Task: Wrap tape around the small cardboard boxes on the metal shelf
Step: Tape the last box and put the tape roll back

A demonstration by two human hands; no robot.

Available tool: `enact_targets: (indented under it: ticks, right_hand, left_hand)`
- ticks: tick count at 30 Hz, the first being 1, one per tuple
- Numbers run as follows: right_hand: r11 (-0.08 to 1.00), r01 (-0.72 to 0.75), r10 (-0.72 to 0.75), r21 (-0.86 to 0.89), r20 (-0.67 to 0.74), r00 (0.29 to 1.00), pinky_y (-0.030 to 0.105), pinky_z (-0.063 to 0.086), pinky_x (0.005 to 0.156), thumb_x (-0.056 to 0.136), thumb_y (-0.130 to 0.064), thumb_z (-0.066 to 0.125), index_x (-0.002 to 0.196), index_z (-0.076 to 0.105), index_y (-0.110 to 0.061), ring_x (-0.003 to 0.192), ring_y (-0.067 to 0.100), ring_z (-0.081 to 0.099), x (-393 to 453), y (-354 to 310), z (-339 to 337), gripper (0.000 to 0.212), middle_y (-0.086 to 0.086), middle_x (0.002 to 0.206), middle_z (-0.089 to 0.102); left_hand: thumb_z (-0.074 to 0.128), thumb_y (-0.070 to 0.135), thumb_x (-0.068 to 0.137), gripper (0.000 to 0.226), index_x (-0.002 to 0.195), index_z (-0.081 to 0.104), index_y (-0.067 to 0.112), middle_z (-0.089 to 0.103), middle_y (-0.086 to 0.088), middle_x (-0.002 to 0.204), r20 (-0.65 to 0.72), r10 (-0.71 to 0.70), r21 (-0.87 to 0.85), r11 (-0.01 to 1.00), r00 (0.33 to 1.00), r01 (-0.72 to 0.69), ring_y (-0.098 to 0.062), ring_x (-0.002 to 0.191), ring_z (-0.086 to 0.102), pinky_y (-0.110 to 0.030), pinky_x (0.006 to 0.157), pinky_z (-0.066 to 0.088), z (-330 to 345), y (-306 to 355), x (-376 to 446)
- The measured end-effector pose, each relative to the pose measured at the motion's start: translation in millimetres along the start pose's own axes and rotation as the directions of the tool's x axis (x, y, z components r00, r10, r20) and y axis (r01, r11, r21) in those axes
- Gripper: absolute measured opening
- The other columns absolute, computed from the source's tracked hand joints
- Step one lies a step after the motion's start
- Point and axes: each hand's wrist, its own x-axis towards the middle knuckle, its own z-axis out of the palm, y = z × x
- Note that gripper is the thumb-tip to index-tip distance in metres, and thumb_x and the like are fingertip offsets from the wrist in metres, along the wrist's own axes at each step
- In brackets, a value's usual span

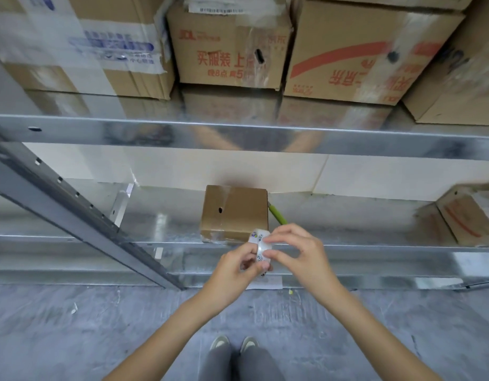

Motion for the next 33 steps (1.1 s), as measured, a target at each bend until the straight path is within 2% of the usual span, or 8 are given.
enact_targets:
  ticks: [3, 6, 9, 13, 17, 20, 27, 33]
  right_hand:
    - [0.989, 0.116, -0.115, -0.096, 0.022, 0.993, 0.019, 0.046, 0.082, 0.079, -0.009, 0.076, 0.090, 0.078, -0.010, 0.089, 0.006, 0.060, 1.8, -1.7, 0.0, 0.010, -0.005, 0.091, 0.064]
    - [0.961, 0.196, -0.200, -0.197, -0.002, 0.980, 0.024, 0.048, 0.077, 0.084, -0.001, 0.069, 0.087, 0.075, -0.007, 0.084, 0.008, 0.060, 2.7, -4.3, 0.7, 0.009, -0.002, 0.087, 0.066]
    - [0.939, 0.226, -0.228, -0.261, 0.022, 0.973, 0.030, 0.049, 0.075, 0.090, -0.004, 0.063, 0.090, 0.070, -0.006, 0.083, 0.014, 0.061, 2.1, -8.5, 4.5, 0.007, 0.000, 0.089, 0.064]
    - [0.945, 0.225, -0.211, -0.239, 0.082, 0.974, 0.025, 0.049, 0.076, 0.089, -0.004, 0.065, 0.092, 0.071, -0.005, 0.082, 0.011, 0.059, 4.7, -15.2, 8.8, 0.007, 0.002, 0.088, 0.064]
    - [0.995, 0.059, -0.052, -0.075, 0.088, 0.995, 0.023, 0.049, 0.074, 0.084, 0.003, 0.068, 0.083, 0.073, -0.004, 0.077, 0.010, 0.061, 10.6, -21.7, 14.4, 0.008, 0.002, 0.083, 0.067]
    - [0.998, -0.019, 0.025, -0.053, 0.125, 0.992, 0.021, 0.047, 0.073, 0.085, 0.004, 0.066, 0.079, 0.070, -0.004, 0.076, 0.009, 0.059, 14.2, -25.9, 20.1, 0.011, 0.002, 0.081, 0.067]
    - [0.999, -0.037, 0.045, -0.035, 0.237, 0.971, 0.015, 0.043, 0.072, 0.087, 0.001, 0.064, 0.077, 0.063, -0.018, 0.075, 0.004, 0.055, 15.9, -40.0, 17.9, 0.022, -0.007, 0.079, 0.063]
    - [0.921, -0.344, 0.292, 0.183, 0.259, 0.921, 0.016, 0.047, 0.066, 0.095, 0.003, 0.052, 0.088, 0.056, -0.002, 0.067, 0.007, 0.057, 51.4, -33.4, 1.3, 0.010, 0.005, 0.076, 0.060]
  left_hand:
    - [0.062, 0.012, 0.095, 0.013, 0.099, 0.061, -0.001, 0.072, -0.013, 0.087, -0.006, 0.013, -0.009, 1.000, 1.000, -0.013, -0.037, 0.086, 0.062, -0.048, 0.083, 0.047, -2.2, 2.2, -4.8]
    - [0.058, 0.011, 0.097, 0.009, 0.101, 0.063, 0.006, 0.070, -0.003, 0.083, -0.003, 0.033, -0.047, 0.998, 0.999, -0.033, -0.020, 0.077, 0.060, -0.043, 0.078, 0.048, -3.8, 3.3, -10.6]
    - [0.054, 0.016, 0.099, 0.011, 0.104, 0.062, 0.010, 0.065, 0.006, 0.075, -0.005, 0.048, -0.089, 0.995, 0.999, -0.048, -0.011, 0.073, 0.061, -0.022, 0.072, 0.046, -4.8, -0.9, -15.1]
    - [0.049, 0.038, 0.097, 0.019, 0.110, 0.059, 0.029, 0.065, 0.002, 0.072, 0.001, 0.079, -0.091, 0.993, 0.997, -0.078, -0.014, 0.076, 0.062, -0.026, 0.077, 0.048, -7.5, -8.7, -19.4]
    - [0.047, 0.045, 0.097, 0.021, 0.114, 0.058, 0.037, 0.067, 0.001, 0.069, -0.013, 0.081, -0.050, 0.995, 0.997, -0.081, -0.015, 0.073, 0.064, -0.035, 0.080, 0.050, -13.5, -22.6, -22.6]
    - [0.046, 0.055, 0.096, 0.027, 0.116, 0.056, 0.040, 0.063, 0.000, 0.058, -0.022, 0.069, 0.024, 0.997, 0.997, -0.068, -0.016, 0.056, 0.060, -0.035, 0.064, 0.052, -17.3, -29.3, -24.1]
    - [0.051, 0.065, 0.090, 0.035, 0.088, 0.060, 0.031, 0.059, -0.003, 0.048, -0.056, -0.058, 0.025, 0.998, 0.997, 0.059, -0.017, 0.045, 0.054, -0.028, 0.059, 0.046, -35.5, -30.5, -15.7]
    - [0.043, 0.061, 0.090, 0.055, 0.061, 0.062, 0.019, 0.067, 0.008, 0.065, -0.072, 0.101, 0.274, 0.959, 0.992, -0.078, -0.008, 0.085, 0.062, -0.032, 0.081, 0.048, -43.9, -24.0, -26.6]
